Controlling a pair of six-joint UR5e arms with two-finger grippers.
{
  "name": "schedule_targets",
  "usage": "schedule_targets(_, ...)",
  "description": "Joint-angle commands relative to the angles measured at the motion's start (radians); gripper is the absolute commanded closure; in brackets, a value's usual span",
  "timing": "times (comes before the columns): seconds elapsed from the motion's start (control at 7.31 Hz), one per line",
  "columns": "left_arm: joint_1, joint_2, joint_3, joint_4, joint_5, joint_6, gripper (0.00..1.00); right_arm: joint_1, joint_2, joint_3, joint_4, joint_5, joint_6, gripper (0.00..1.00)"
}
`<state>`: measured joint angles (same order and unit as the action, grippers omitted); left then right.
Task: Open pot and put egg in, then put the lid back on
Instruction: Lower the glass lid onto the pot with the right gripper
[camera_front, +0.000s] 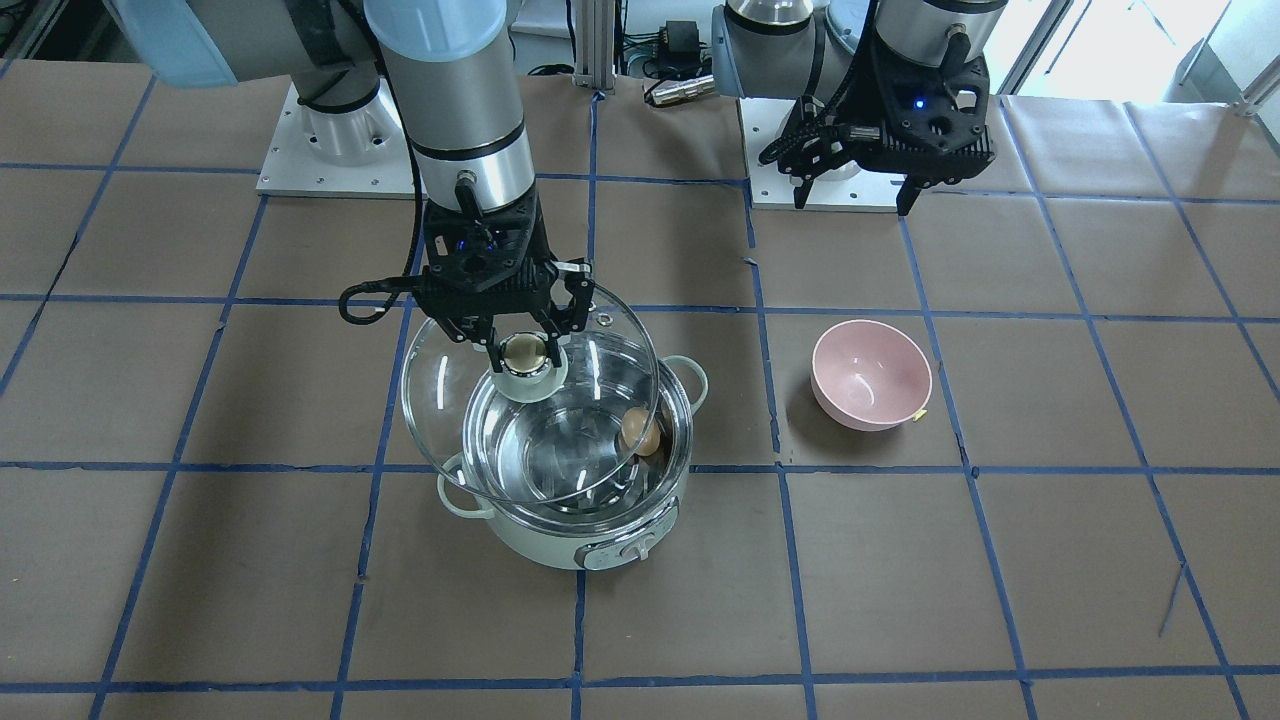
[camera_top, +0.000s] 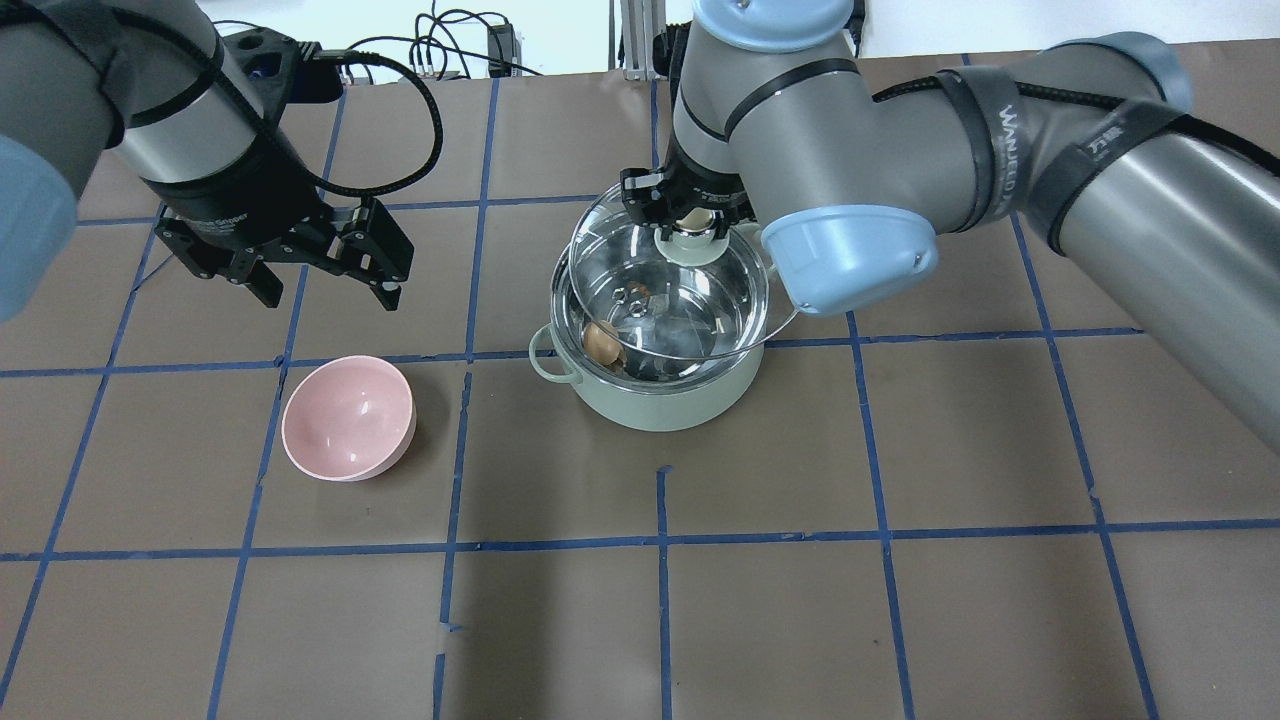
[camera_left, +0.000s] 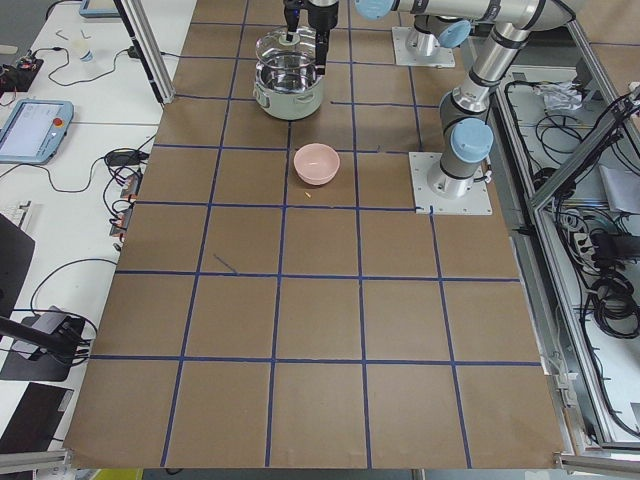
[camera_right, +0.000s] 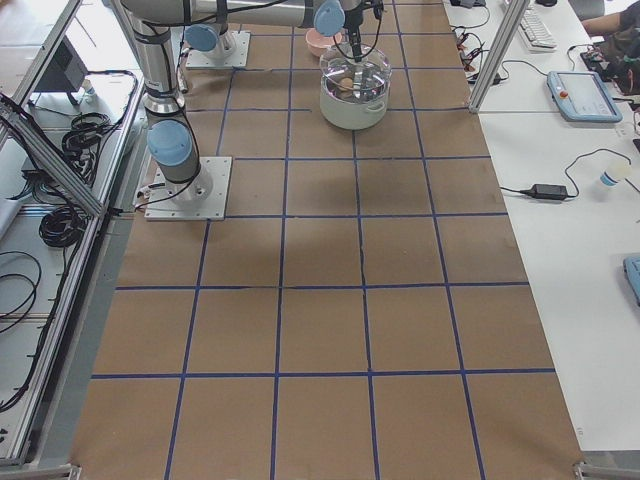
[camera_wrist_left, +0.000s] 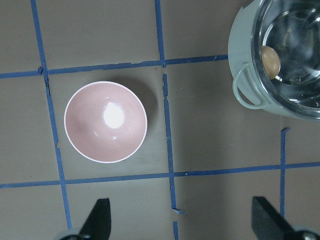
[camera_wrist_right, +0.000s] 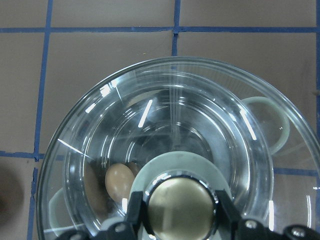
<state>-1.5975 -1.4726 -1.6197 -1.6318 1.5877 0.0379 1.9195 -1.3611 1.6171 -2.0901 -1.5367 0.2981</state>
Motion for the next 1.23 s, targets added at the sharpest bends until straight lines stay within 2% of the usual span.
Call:
schedule_targets(0.0, 0.001, 0.000, 0.000, 0.004, 0.000, 0.000, 0.00, 0.018, 0.030, 0.003, -0.013, 0.001, -0.017, 0.49)
schedule_targets(1.09, 0.001, 0.000, 0.003, 0.010, 0.000, 0.005, 0.00, 0.016, 0.088, 0.006, -0.079, -0.003, -0.043, 0.48)
